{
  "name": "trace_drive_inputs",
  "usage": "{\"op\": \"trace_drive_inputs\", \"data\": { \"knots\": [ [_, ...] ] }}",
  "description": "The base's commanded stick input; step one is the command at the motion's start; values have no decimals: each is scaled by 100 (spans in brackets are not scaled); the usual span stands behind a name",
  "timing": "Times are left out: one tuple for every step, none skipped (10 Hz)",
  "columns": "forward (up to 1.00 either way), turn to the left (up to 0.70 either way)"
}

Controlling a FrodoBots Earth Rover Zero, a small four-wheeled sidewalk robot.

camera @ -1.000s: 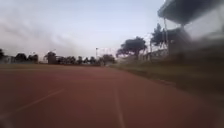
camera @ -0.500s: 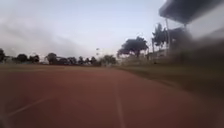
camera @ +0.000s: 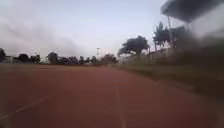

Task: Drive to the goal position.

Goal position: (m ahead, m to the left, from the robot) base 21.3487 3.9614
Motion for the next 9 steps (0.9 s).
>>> {"op": "trace_drive_inputs", "data": {
  "knots": [
    [70,0],
    [70,0],
    [70,0],
    [70,0],
    [70,0],
    [70,0],
    [70,0],
    [70,0],
    [70,0]
  ]
}}
